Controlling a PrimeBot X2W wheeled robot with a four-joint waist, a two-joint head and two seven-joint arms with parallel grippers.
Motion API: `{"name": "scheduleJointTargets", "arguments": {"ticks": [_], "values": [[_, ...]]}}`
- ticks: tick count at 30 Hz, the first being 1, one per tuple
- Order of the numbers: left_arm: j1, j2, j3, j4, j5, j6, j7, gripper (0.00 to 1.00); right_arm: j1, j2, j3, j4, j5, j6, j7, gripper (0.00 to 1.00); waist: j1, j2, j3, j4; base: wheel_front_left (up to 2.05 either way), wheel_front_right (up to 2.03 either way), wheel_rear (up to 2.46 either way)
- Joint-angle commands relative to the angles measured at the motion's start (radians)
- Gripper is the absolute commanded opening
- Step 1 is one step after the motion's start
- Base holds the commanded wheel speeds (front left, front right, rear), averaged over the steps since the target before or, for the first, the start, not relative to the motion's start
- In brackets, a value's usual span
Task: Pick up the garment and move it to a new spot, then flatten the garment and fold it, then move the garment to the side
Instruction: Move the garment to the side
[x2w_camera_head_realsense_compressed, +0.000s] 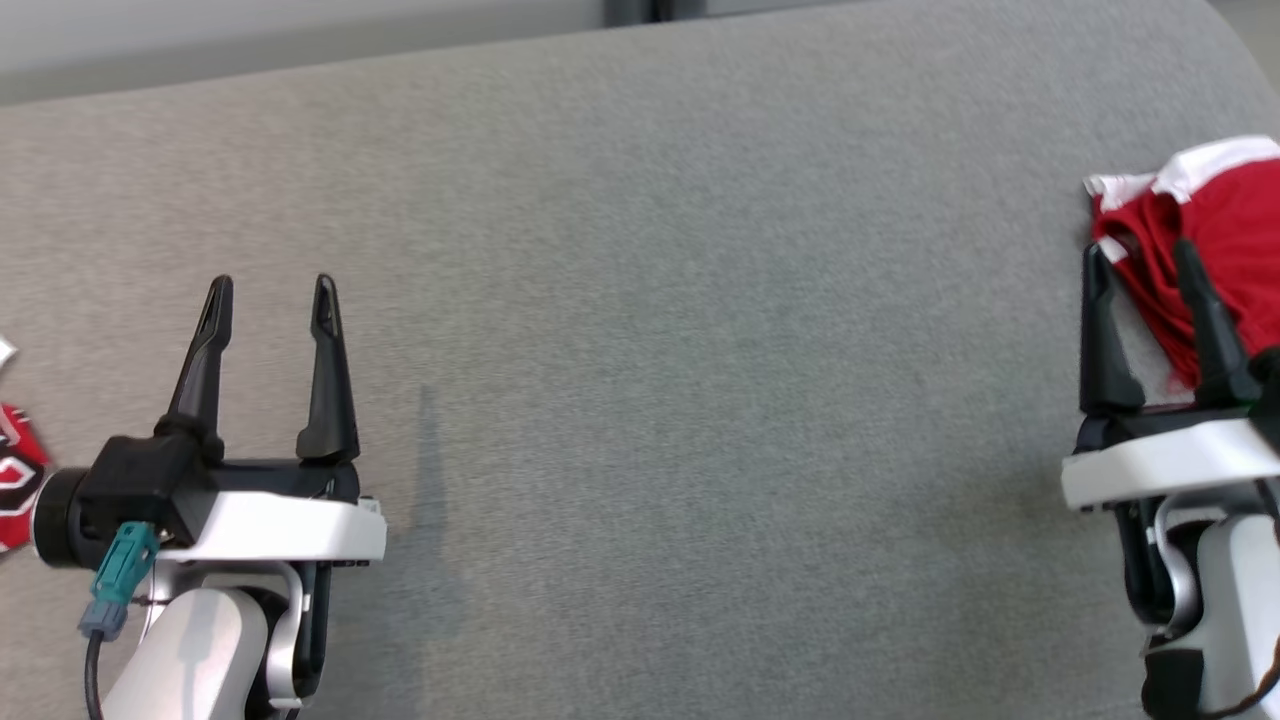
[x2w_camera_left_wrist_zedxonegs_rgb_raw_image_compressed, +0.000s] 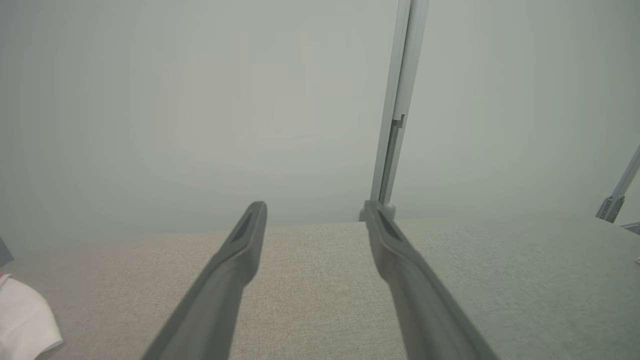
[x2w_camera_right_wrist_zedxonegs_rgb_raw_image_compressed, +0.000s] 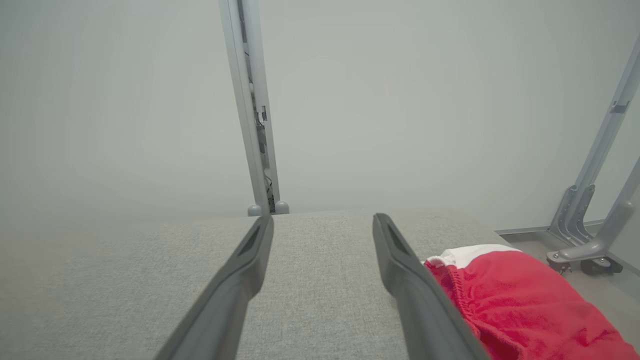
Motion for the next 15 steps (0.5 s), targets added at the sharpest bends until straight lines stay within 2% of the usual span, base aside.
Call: {"name": "scheduleJointTargets", "arguments": {"ticks": [1, 9, 15], "values": [[0.014, 0.003, 0.011, 0.006, -0.010, 0.006, -0.006, 1.00, 0.027, -0.001, 0.007, -0.024, -0.008, 0.000, 0.010, 1.00, 0.0000, 0.0000, -0.050, 0.050, 0.00, 0.00, 0.00], [0.082, 0.007, 0.043, 0.031, -0.029, -0.021, -0.029, 1.00, 0.134, 0.019, 0.031, -0.119, -0.024, 0.000, 0.084, 1.00, 0.0000, 0.0000, -0.128, 0.122, 0.00, 0.00, 0.00], [0.133, 0.019, 0.032, 0.048, -0.027, -0.045, -0.029, 1.00, 0.207, 0.025, 0.019, -0.163, -0.032, 0.000, 0.121, 1.00, 0.0000, 0.0000, -0.175, 0.141, 0.00, 0.00, 0.00]]}}
